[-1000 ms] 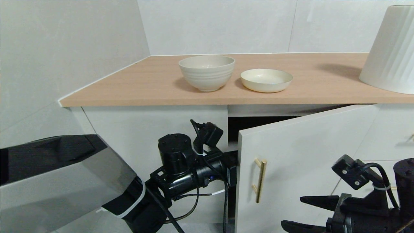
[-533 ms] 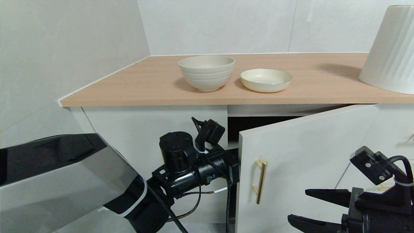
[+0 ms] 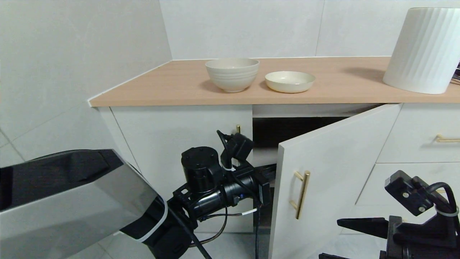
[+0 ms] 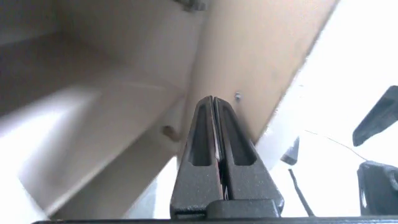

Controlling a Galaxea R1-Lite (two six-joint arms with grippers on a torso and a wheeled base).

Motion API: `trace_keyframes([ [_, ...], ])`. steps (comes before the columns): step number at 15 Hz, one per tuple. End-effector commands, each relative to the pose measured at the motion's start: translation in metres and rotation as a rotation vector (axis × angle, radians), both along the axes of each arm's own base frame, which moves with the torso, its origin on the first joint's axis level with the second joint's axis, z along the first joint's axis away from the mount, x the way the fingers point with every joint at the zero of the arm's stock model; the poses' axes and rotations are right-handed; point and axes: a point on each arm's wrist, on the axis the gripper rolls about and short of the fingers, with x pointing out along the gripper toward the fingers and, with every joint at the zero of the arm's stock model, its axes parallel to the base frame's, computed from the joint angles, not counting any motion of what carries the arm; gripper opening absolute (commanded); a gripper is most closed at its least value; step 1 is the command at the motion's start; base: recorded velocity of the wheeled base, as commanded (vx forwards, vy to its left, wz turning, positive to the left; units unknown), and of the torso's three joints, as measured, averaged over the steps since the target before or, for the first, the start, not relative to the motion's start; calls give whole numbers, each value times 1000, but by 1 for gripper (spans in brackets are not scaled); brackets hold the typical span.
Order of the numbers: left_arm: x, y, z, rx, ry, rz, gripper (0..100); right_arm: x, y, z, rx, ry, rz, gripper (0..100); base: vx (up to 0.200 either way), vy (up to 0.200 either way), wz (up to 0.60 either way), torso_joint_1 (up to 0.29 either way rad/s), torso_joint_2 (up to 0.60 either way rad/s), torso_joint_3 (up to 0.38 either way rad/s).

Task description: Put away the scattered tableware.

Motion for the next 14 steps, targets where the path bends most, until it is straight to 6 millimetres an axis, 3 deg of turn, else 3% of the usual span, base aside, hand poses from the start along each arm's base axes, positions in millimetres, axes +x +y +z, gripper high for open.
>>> trace_keyframes([
  [1,3,-5,-6,3,6,-7,0,0,0,-1,-4,1,2,100,0,0,0,0,0,0],
  [6,9,-10,-9,-19,38,-7,0,0,0,-1,-7,2,3,100,0,0,0,0,0,0],
  [10,8,-11,-8,-23,36,-9,0,0,0,-1,-7,2,3,100,-200,0,0,8,0,0],
  [14,14,-16,-14,-25,34,-10,0,0,0,-1,-7,2,3,100,0,0,0,0,0,0],
])
